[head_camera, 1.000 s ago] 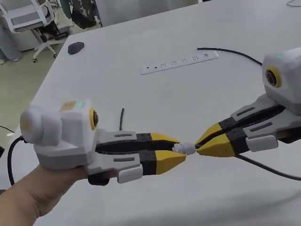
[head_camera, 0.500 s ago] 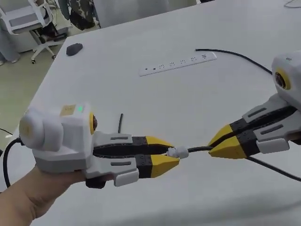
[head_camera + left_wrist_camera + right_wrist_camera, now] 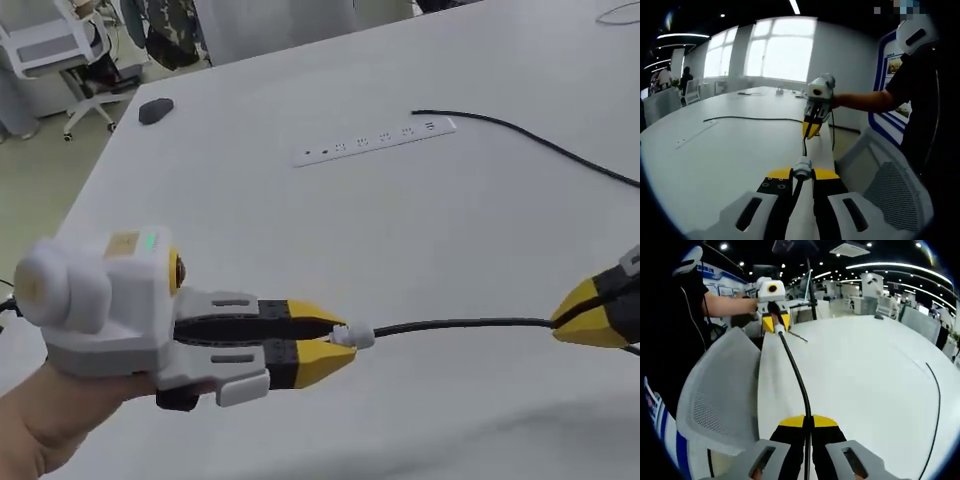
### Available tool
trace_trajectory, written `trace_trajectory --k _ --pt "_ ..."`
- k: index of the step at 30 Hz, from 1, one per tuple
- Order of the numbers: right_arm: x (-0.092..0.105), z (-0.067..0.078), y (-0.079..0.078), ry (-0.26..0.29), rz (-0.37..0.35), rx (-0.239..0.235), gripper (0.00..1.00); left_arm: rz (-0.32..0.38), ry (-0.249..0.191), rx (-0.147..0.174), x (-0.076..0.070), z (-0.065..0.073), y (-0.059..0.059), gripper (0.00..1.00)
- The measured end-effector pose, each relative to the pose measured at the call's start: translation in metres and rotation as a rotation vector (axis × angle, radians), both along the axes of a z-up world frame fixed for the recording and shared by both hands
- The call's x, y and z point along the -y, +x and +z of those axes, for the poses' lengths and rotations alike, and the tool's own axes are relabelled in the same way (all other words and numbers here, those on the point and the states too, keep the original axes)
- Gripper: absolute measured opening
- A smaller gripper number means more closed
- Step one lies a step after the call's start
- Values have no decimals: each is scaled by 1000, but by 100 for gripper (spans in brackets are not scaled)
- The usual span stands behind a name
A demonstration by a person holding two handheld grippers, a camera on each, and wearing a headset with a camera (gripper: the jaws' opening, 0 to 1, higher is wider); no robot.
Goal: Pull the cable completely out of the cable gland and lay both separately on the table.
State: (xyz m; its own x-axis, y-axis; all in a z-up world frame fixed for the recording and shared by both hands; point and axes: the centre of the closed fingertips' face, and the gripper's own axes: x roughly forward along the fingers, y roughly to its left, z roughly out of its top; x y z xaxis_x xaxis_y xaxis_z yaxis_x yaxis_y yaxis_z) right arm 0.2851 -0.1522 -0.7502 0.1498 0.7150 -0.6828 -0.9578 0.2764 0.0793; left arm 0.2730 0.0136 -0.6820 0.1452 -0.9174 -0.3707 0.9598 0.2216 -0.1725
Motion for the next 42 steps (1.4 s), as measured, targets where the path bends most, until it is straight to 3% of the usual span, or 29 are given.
trace_trajectory --k 9,11,13,15,18,23,25,27,31,33,34,36,37,38,39,42 --pt "42 -30 3 -133 -83 27 0 7 10 12 -3 0 1 14" --pt "49 -39 1 -167 -93 11 0 11 9 12 -4 0 1 14" --pt "44 -37 2 -156 -77 72 0 11 9 13 -4 0 2 14" --pt "41 -37 -2 -155 -67 47 0 16 0 30 -3 3 4 14" --pt "37 -34 -1 -142 -78 35 1 25 4 25 -5 2 6 14" --pt "25 -10 10 -100 -85 105 15 20 21 25 -5 -2 5 14" --pt "10 8 15 -38 -87 139 24 20 26 20 -7 -5 4 14" --pt "-12 27 11 53 -74 103 31 23 26 20 -7 -5 4 14" --pt "-57 58 3 182 26 136 25 20 22 26 -4 -3 4 14" --pt "-86 68 -3 208 73 137 24 15 24 30 -3 -2 3 14" --pt "-91 70 -4 212 83 139 24 15 24 31 -3 -2 3 14" --pt "-116 79 -8 237 128 174 27 6 25 30 -1 0 2 15" --pt "-128 79 -17 224 179 152 22 -3 20 31 0 3 -1 15" --pt "-135 81 -16 222 192 181 17 -5 20 55 0 6 0 15" --pt "-142 82 -14 226 206 218 16 -6 19 48 0 7 -1 15" --pt "-158 77 -18 208 234 194 13 -9 30 54 -1 7 -1 15"
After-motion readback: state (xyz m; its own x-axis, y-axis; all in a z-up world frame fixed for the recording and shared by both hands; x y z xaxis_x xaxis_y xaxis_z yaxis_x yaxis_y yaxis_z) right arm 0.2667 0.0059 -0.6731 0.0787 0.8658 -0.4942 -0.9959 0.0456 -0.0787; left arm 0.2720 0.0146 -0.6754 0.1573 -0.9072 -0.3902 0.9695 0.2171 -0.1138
